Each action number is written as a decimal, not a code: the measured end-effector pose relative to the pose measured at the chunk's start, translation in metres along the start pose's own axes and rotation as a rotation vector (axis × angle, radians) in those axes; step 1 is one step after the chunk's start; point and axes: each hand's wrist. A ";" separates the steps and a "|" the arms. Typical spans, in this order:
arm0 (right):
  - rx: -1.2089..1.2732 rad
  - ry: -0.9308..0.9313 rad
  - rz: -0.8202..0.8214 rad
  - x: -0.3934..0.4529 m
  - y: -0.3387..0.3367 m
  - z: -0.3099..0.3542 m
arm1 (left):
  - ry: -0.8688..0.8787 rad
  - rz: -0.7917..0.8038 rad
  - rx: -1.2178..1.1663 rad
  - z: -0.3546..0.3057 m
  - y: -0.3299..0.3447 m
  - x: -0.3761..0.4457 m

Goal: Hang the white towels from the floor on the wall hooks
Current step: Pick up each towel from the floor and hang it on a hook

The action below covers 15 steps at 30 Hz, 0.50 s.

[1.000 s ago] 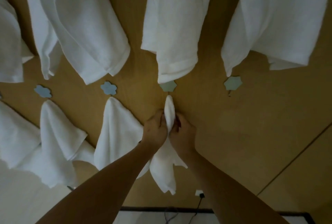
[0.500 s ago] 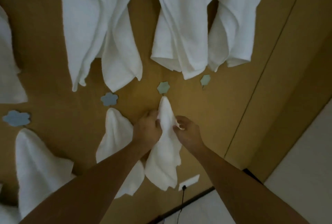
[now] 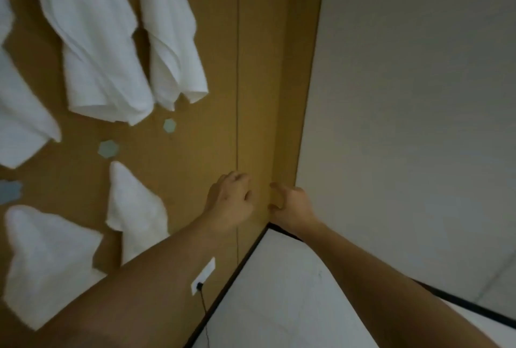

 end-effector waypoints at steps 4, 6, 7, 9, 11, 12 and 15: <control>-0.147 0.155 -0.080 -0.089 -0.048 -0.114 | 0.123 0.146 -0.117 -0.115 0.080 -0.008; -0.188 0.244 -0.106 -0.145 -0.071 -0.171 | 0.184 0.239 -0.145 -0.182 0.123 -0.023; -0.202 0.292 -0.110 -0.175 -0.084 -0.199 | 0.216 0.288 -0.146 -0.216 0.144 -0.034; -0.230 0.400 -0.119 -0.240 -0.108 -0.252 | 0.287 0.383 -0.145 -0.288 0.184 -0.060; -0.263 0.524 -0.130 -0.308 -0.132 -0.300 | 0.363 0.469 -0.169 -0.361 0.220 -0.089; -0.274 0.589 -0.132 -0.343 -0.144 -0.321 | 0.400 0.510 -0.186 -0.396 0.236 -0.104; -0.296 0.781 -0.132 -0.445 -0.176 -0.376 | 0.526 0.620 -0.220 -0.497 0.279 -0.149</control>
Point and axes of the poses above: each hand's wrist, its own x-axis towards the middle knuckle, its own y-axis out of the palm, z = x × y, and after that the axes turned 10 degrees about -x, right-handed
